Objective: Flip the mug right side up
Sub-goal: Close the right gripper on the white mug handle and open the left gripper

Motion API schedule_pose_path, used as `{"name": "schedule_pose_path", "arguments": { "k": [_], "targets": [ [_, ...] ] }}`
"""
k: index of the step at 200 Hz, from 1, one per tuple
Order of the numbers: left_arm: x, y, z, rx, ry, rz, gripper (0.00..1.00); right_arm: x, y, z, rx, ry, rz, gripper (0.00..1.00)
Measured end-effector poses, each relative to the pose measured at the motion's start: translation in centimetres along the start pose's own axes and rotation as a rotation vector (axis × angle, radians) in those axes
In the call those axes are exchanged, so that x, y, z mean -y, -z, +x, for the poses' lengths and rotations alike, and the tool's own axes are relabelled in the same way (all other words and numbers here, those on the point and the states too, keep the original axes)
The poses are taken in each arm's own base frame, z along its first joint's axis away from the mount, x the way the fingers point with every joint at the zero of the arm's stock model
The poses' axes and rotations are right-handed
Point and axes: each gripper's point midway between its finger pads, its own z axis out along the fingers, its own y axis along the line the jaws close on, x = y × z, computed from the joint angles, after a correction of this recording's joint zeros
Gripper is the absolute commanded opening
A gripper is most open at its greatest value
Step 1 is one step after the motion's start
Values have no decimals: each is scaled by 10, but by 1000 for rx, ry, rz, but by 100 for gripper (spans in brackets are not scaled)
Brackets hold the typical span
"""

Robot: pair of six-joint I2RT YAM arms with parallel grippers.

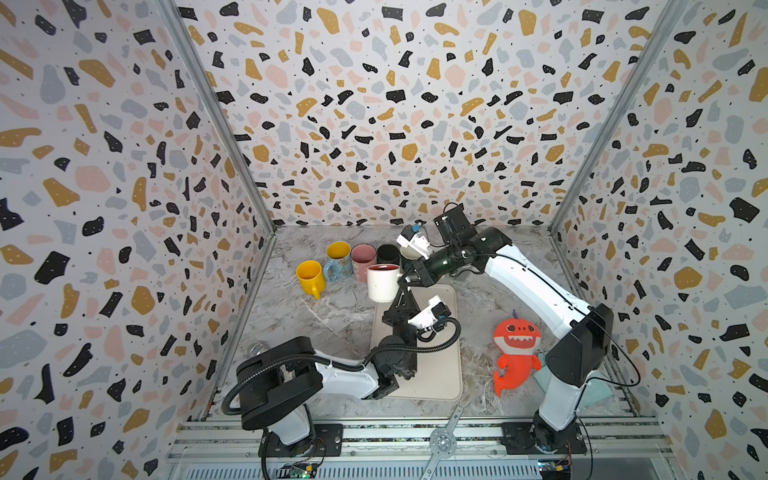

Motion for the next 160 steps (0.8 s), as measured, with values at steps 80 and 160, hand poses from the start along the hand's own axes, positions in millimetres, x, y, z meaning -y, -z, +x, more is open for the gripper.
{"name": "schedule_pose_path", "arguments": {
  "k": [80,160],
  "targets": [
    [4,-5,-3,-36,-30,-12,20,4,3,2,31,-11,1,0],
    [-14,-5,-19,-16,1,-40,45,51,34,0,133,-132,128,0]
  ]
}}
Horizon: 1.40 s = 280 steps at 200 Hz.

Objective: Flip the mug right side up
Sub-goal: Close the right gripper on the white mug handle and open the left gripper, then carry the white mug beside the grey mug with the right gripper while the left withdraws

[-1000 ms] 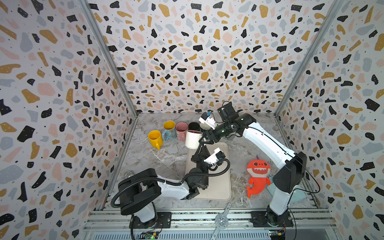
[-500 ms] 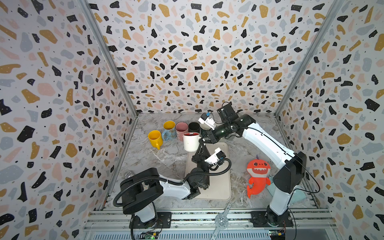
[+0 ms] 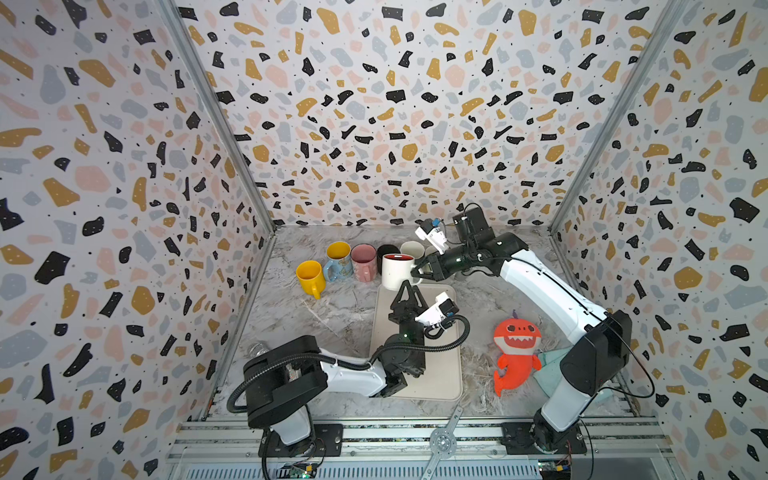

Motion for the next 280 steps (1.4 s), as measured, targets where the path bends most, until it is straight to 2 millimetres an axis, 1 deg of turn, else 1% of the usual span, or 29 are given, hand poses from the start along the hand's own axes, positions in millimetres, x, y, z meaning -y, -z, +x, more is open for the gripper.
{"name": "schedule_pose_path", "arguments": {
  "k": [16,35,52,66,84,97,111,122,129,139,151,170,197,219,235,252,266,280],
  "targets": [
    [-12,0,-2,1,38,-19,47,26,5,2,11,-57,62,0],
    [-24,0,-4,-2,89,-38,50,53,13,3,31,-106,136,0],
    [-37,1,-3,-14,165,-55,51,69,22,2,54,-127,203,0],
    [-53,0,-2,-26,270,-71,53,80,36,0,84,-132,279,0],
    [-83,-4,-2,-40,438,-86,54,90,59,-1,131,-130,383,0],
    [-113,-14,3,-50,580,-109,54,95,79,-3,172,-126,467,0],
    [-151,-28,16,-58,734,-152,56,101,104,-6,223,-124,565,0],
    [-177,-34,32,-59,840,-190,59,107,123,-6,259,-129,639,0],
    [-191,-36,42,-63,893,-215,61,111,134,-5,279,-133,685,0],
    [-204,-37,54,-68,953,-235,62,118,149,-2,300,-146,752,0],
    [-213,-41,62,-72,1000,-234,64,129,162,3,314,-161,830,0],
    [-215,-51,68,-92,1039,-204,66,151,176,14,316,-197,943,0],
    [-202,-70,81,-162,1050,-135,69,183,179,38,271,-255,1029,0],
    [-185,-90,98,-242,1068,-75,69,208,176,54,243,-293,1078,0],
    [-170,-102,117,-306,1088,-36,70,225,171,64,231,-315,1101,0],
    [-157,-106,132,-361,1109,-2,71,240,165,74,224,-334,1111,0],
    [-151,-108,137,-379,1136,24,71,252,160,80,222,-345,1114,0],
    [-148,-109,140,-388,1163,38,71,263,154,80,230,-349,1110,0]
  ]
}}
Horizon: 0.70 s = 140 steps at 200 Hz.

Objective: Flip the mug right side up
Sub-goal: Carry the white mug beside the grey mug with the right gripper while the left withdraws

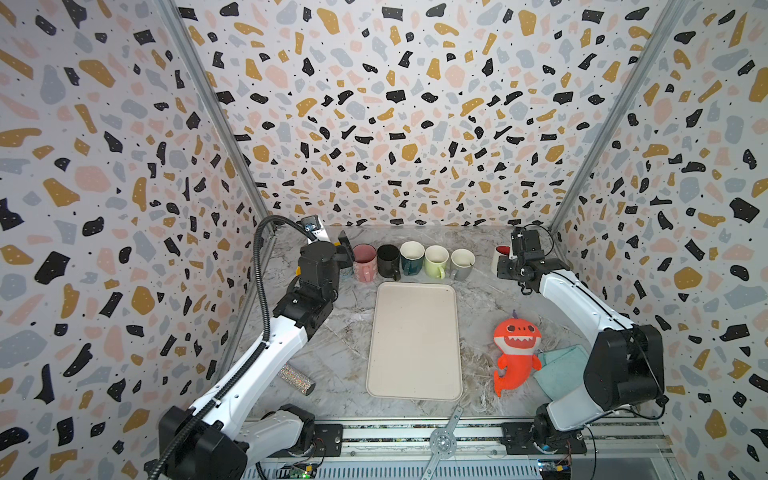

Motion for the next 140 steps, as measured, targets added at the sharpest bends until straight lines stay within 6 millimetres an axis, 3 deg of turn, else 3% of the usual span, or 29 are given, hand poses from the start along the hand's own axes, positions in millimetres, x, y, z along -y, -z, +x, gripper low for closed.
{"name": "schedule_pose_path", "arguments": {
  "k": [91,140],
  "targets": [
    [-11,-23,29,-117,84,27,72,-19,-64,9,28,-9,-86,0],
    [-9,-24,32,-130,98,42,72,-23,-78,23,26,3,-107,0]
  ]
}}
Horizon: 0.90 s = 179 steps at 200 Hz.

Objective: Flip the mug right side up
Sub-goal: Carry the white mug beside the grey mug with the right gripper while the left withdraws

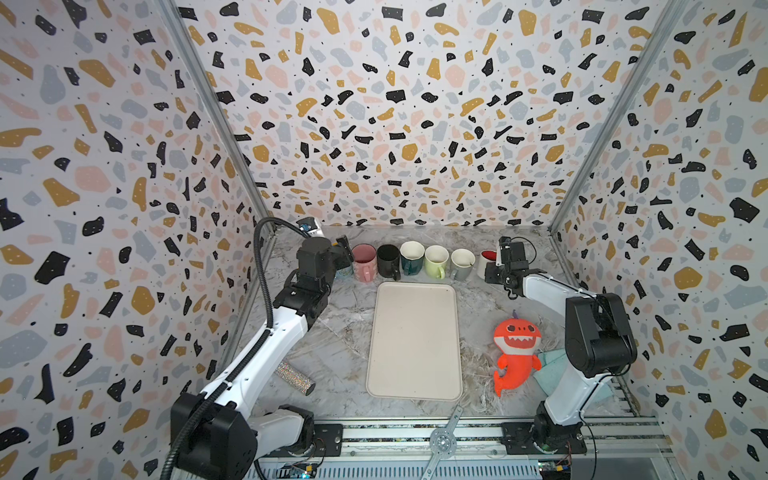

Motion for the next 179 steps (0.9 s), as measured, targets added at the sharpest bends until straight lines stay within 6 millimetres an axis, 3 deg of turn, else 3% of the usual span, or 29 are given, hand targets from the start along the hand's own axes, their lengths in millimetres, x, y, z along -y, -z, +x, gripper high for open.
{"name": "schedule_pose_path", "arguments": {
  "k": [124,179],
  "targets": [
    [1,-6,8,-28,-1,11,73,-23,-3,13,7,45,-18,32],
    [1,-6,8,-28,-1,10,73,-18,-4,25,-10,42,6,46]
  ]
}}
